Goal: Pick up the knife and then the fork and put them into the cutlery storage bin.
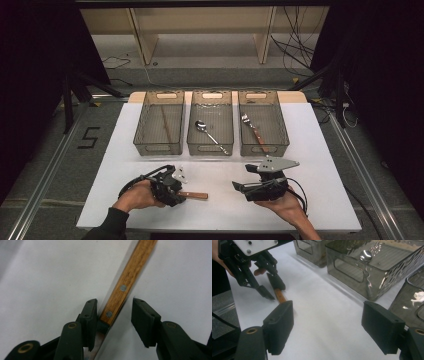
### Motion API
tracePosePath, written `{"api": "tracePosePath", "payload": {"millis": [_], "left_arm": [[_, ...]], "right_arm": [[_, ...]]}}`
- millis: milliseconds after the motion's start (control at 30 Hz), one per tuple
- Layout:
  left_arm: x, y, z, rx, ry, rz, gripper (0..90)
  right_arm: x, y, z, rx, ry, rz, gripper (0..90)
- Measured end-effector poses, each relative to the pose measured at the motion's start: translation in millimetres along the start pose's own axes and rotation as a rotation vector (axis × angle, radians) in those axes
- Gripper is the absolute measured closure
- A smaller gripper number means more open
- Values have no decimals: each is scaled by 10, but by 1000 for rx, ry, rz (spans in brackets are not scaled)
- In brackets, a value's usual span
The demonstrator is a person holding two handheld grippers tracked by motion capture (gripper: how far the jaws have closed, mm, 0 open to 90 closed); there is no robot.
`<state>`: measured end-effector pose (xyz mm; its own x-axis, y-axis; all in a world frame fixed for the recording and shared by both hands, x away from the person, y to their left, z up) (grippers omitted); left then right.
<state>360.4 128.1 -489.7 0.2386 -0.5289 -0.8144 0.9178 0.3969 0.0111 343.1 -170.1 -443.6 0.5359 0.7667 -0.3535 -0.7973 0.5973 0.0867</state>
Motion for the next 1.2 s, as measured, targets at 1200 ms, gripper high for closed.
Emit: {"api": "tracePosePath", "payload": {"millis": [1200], "left_arm": [[-188, -103, 171, -105, -74, -56, 767]], "right_arm": [[136, 388, 40, -143, -9, 62, 278]]}}
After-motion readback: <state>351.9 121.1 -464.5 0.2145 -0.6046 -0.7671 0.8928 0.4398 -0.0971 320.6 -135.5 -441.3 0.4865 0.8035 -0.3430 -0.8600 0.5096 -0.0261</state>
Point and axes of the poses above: each handheld gripper's, and its own axes: x roughly forward along the jaws, z roughly out of its top, y roughly to its left, the point moved 2 cm from there along x, roughly forward along the jaws, and after that the axes turned 11 degrees about -y, right-handed, at the moved point
